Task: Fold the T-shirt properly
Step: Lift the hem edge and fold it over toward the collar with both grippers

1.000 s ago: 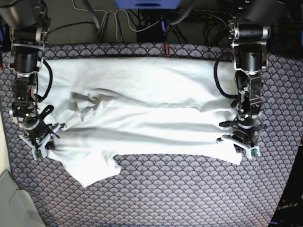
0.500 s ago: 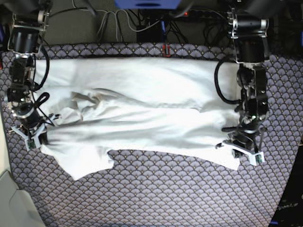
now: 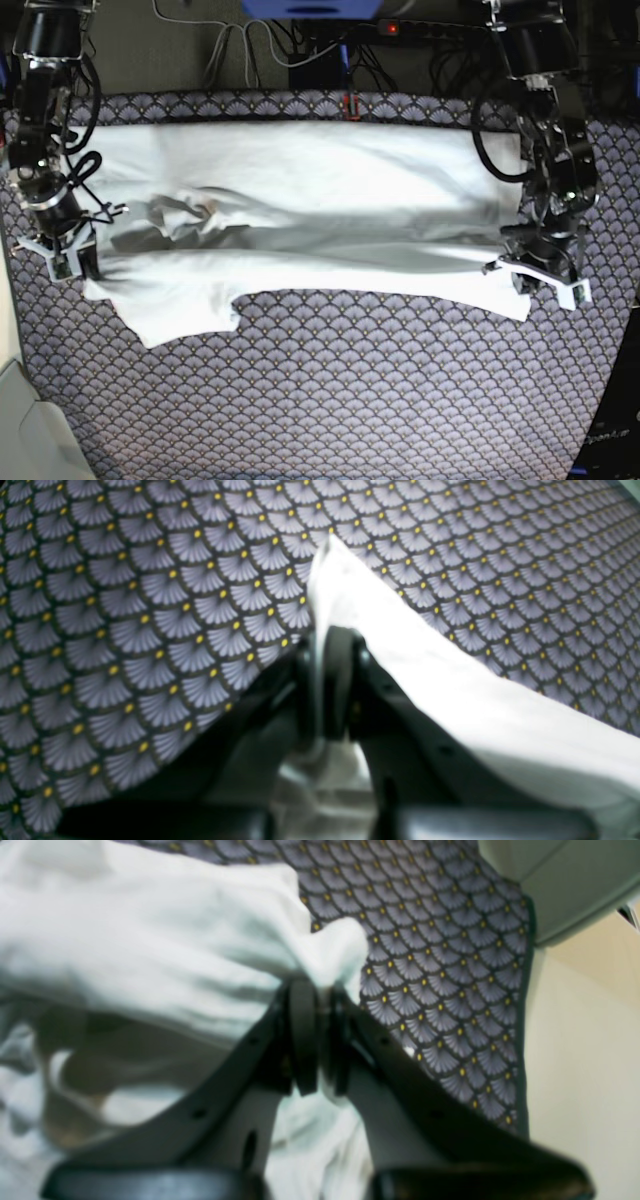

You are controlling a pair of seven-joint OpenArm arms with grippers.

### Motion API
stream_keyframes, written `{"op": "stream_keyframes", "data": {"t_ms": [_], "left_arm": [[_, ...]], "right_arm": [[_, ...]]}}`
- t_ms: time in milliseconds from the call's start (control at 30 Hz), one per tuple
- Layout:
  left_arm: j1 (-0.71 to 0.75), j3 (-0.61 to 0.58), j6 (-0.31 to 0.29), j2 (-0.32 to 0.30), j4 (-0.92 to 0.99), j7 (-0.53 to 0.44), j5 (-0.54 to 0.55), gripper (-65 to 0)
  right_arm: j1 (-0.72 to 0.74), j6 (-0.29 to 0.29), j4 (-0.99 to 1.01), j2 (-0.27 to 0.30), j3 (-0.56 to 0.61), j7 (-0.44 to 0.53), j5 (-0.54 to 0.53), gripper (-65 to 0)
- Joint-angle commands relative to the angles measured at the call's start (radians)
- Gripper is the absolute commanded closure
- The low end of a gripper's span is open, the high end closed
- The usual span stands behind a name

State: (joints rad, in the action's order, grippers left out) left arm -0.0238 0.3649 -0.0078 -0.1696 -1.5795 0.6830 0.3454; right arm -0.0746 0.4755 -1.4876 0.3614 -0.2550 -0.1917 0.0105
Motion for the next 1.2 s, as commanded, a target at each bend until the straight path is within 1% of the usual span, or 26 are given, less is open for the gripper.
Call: {"op": "stream_keyframes", "data": {"t_ms": [0, 200, 467, 500, 633, 667, 767, 933, 1000, 1067, 1167], "left_arm": [[-0.006, 0.016, 0.004, -0.012, -0.040, -0.006, -0.004, -0.4], [0.069, 0.026, 0.004, -0.011, -0.137, 0.085, -0.004, -0.4], [0.163, 0.026, 0.004, -0.020, -0.144, 0.091, -0.004, -0.4], [0.172, 0.026, 0.004, -0.020, -0.147, 0.091, -0.006, -0.4], [0.190, 0.026, 0.004, -0.048, -0.150, 0.093, -0.004, -0.4], [0.190, 0.026, 0.004, -0.049, -0.147, 0.093, -0.004, -0.4], [0.192, 0.026, 0.002, -0.055, -0.138, 0.093, -0.010, -0.4], [0.221, 0.026, 0.002, -0.058, -0.140, 0.093, -0.013, -0.4], [0.221, 0.024, 0.002, -0.083, -0.140, 0.093, -0.006, -0.4], [0.223, 0.023, 0.002, -0.091, -0.140, 0.100, -0.004, -0.4], [0.221, 0.024, 0.002, -0.094, -0.138, 0.166, -0.004, -0.4]], "right_arm": [[-0.008, -0.010, -0.031, 0.018, -0.010, 0.021, -0.008, -0.6], [-0.103, -0.010, -0.087, 0.014, -0.022, 0.024, -0.010, -0.5], [-0.173, -0.008, -0.092, 0.015, -0.060, 0.030, -0.010, -0.5], [-0.185, -0.004, -0.100, 0.018, -0.060, 0.030, -0.010, -0.5], [-0.233, 0.099, -0.137, 0.008, -0.088, 0.030, -0.010, -0.5], [-0.241, 0.116, -0.140, -0.008, -0.096, 0.030, -0.010, -0.5], [-0.247, 0.124, -0.137, -0.023, -0.111, 0.030, -0.010, -0.5], [-0.284, 0.124, -0.140, -0.019, -0.111, 0.030, -0.010, -0.5], [-0.298, 0.124, -0.140, -0.017, -0.111, 0.031, -0.010, -0.5], [-0.317, 0.124, -0.140, -0.015, -0.125, 0.064, -0.010, -0.5], [-0.367, 0.124, -0.140, -0.017, -0.132, 0.139, -0.010, -0.5]]}}
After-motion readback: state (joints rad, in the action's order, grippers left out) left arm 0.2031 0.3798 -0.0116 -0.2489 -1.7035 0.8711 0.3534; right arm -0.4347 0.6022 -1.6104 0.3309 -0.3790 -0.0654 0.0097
